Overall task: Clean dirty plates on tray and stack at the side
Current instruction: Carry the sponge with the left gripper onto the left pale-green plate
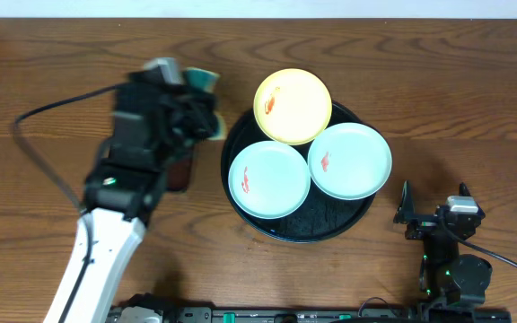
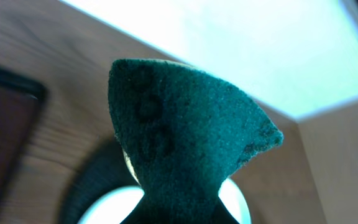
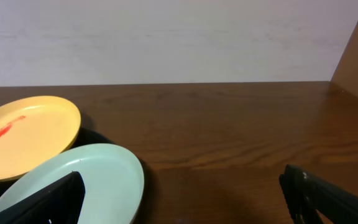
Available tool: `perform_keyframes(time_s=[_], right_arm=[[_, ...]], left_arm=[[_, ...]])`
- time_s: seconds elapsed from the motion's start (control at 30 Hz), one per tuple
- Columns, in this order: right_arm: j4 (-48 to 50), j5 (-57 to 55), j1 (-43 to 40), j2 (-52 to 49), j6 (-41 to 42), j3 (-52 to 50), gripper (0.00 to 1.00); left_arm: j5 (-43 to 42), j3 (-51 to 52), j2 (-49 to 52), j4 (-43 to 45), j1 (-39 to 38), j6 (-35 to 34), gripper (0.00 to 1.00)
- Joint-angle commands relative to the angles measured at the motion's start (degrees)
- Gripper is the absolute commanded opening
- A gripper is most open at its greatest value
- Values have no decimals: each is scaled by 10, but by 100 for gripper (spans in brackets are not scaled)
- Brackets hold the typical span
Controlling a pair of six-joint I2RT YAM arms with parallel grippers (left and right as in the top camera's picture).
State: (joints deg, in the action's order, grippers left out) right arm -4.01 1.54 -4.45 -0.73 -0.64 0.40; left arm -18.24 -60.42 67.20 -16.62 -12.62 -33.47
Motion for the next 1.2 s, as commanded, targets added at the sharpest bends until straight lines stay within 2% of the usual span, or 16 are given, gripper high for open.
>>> perform_keyframes(time_s=[0.0,0.13,0.33,0.4,0.5,0.7,0.77,0.8,0.87,1.03,1.17], right_arm=[[-2,0,-6,1,-1,-1,99],[-2,0,-6,1,-1,-1,99],[-2,0,-6,1,-1,-1,99],[-2,0,-6,1,-1,-1,99],[-2,0,-6,1,-1,-1,99],[-2,0,-6,1,-1,-1,99],[-2,0,-6,1,-1,-1,99],[-2,0,-6,1,-1,-1,99],[-2,0,-6,1,-1,-1,99],[-2,0,-6,1,-1,-1,99],[-2,0,-6,1,-1,-1,99]], left_arm=[[28,4,59,-26,-76,-16,8],[50,4,144,-39,-130,-29,8],[52,4,295,-39,-175,-109,7],[53,4,323,-39,-185,-138,8],[52,4,343,-39,-195,-141,9],[59,4,358,-39,-203,-141,24],[59,4,358,-37,-203,-140,37],[59,4,358,-37,-203,-140,52],[59,4,358,-36,-203,-140,61],[61,2,341,-37,-194,-137,63],[66,1,292,-39,-189,-105,63]])
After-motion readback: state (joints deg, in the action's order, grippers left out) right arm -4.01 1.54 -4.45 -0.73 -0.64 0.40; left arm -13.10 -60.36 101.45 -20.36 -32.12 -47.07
